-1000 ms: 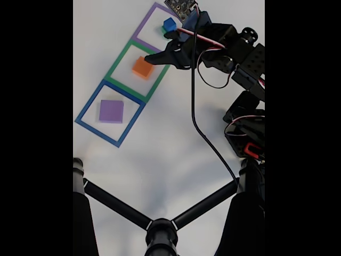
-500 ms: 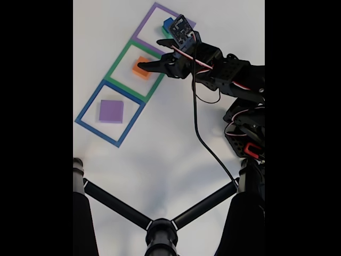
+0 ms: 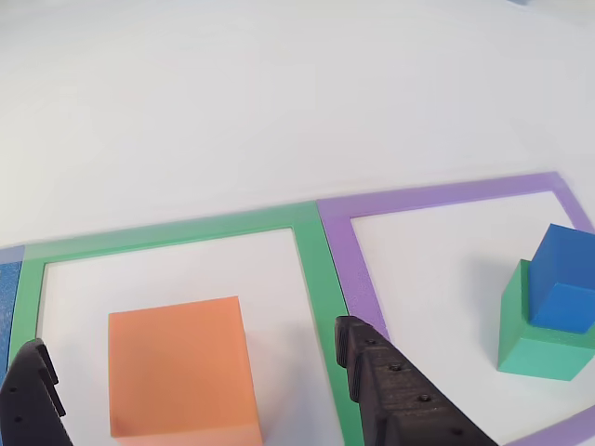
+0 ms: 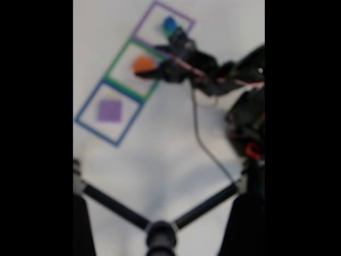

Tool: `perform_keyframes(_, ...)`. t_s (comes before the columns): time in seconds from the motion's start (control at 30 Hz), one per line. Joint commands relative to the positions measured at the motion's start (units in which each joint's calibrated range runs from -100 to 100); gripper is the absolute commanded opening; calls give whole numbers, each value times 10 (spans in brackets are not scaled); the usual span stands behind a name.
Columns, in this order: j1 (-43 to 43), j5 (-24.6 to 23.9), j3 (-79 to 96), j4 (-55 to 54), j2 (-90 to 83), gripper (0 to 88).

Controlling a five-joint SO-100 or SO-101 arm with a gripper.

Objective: Tower of hanoi

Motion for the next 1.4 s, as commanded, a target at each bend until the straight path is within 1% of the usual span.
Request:
perform_keyframes(0.0, 4, 0, -41, -74, 65, 356)
perform_keyframes(0.23, -4, 0, -73, -102, 134, 345)
perform_keyframes(0.53, -24, 0, -66, -123, 161, 330)
perform_keyframes(0.8, -41, 0, -61, -130, 172, 258)
perform_keyframes(0.93, -51, 0, -56, -135, 171, 184)
perform_keyframes(1.13, -56, 0, -47, -138, 168, 139)
perform_keyframes(1.27, -60, 0, -40, -137, 150, 68)
perform_keyframes(1.37, -63, 0, -26, -123, 110, 62)
